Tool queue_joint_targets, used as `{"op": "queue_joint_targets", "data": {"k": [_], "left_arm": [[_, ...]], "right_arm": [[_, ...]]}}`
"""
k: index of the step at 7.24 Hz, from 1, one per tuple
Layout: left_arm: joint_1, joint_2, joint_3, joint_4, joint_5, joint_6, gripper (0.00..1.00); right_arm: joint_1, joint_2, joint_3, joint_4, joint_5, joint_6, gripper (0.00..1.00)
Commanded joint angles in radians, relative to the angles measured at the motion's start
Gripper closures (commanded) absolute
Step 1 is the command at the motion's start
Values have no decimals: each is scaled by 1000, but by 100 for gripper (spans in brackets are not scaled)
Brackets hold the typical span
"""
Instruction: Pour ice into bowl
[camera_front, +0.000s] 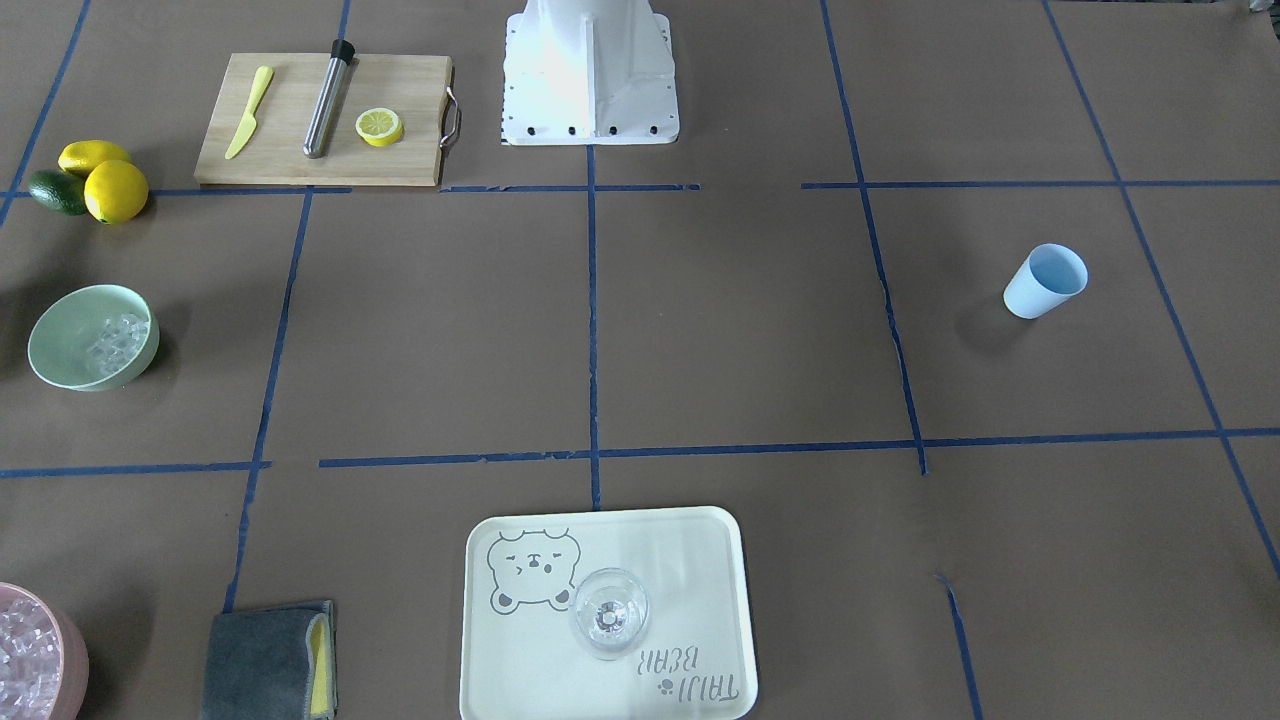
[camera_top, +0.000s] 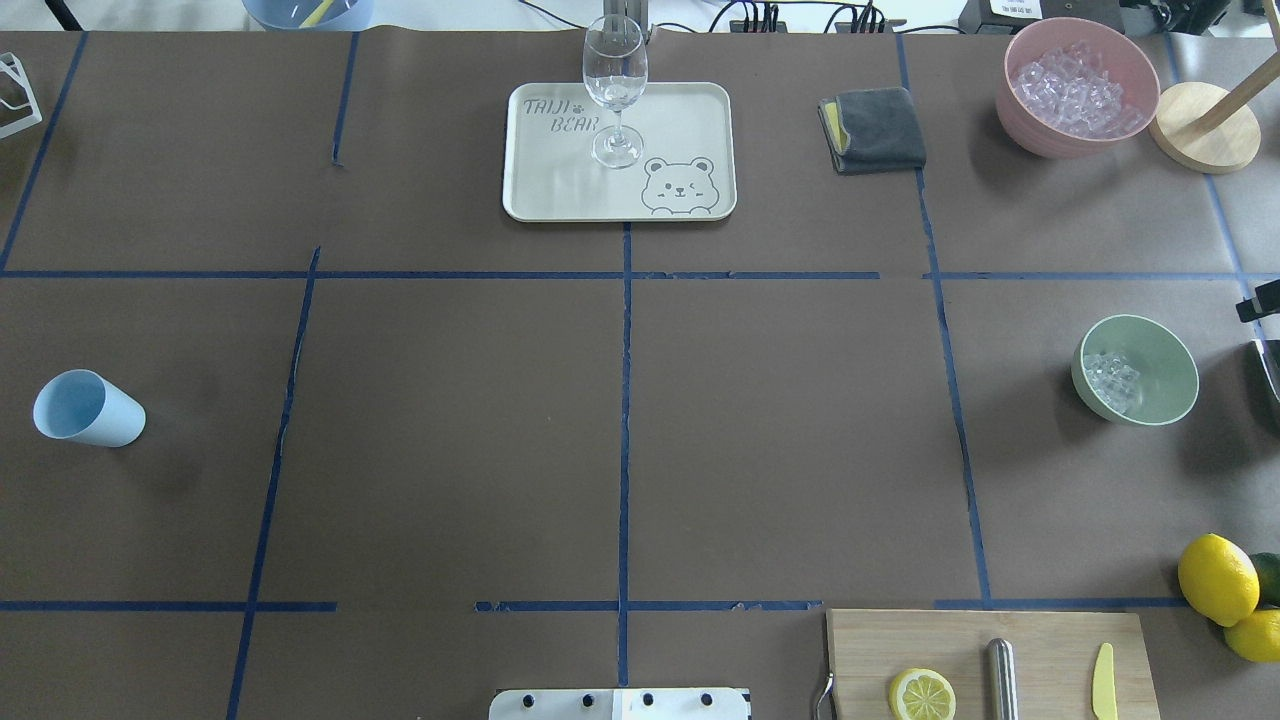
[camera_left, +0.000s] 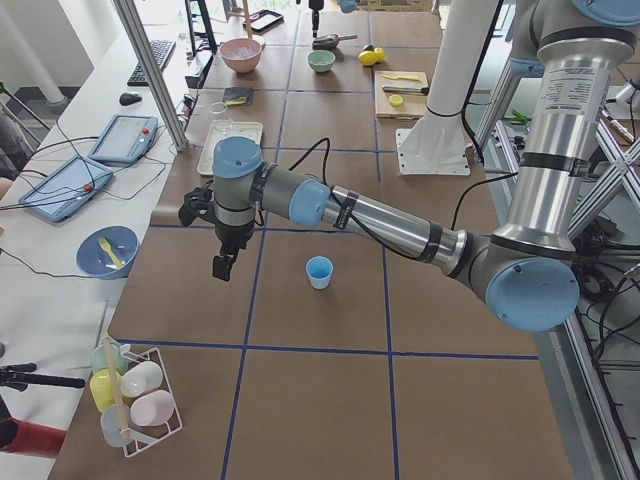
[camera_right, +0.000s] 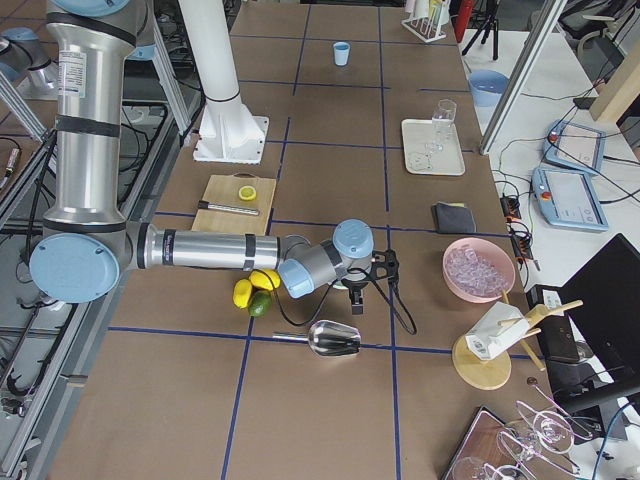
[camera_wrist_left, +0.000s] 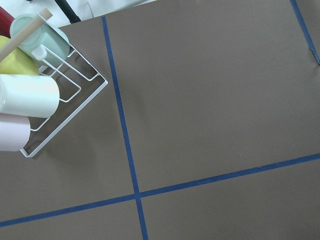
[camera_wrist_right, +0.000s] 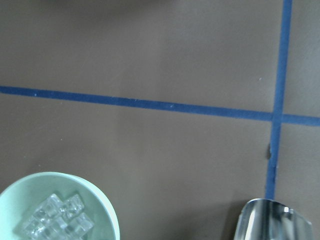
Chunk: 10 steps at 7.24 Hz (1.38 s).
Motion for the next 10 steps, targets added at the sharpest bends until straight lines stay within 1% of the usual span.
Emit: {"op": "queue_joint_targets", "data": {"k": [1, 2, 3, 4, 6, 7, 8, 10], "left_arm": [[-15, 1, 2, 14, -8, 0, 0], [-36, 4, 3, 31, -11, 0, 0], [-49, 18, 3, 38, -15, 3, 0], [-46, 50, 8, 28, -24, 2, 0], [-43, 78, 72, 23, -24, -2, 0], [-43, 93, 101, 0, -25, 2, 0], [-44, 99, 101, -7, -25, 0, 0], [-44, 127, 139, -17, -80, 3, 0]], "right_arm": [[146, 59, 57, -335, -4, -307, 0], [204, 70, 73, -403, -2, -382, 0], [236, 62, 99, -443, 12, -386, 0], [264, 55, 100, -480, 19, -386, 0], [267, 26, 96, -480, 82, -382, 0], [267, -3, 105, -479, 81, -379, 0], [266, -13, 97, -475, 81, -366, 0], [267, -14, 88, -475, 79, -371, 0]]}}
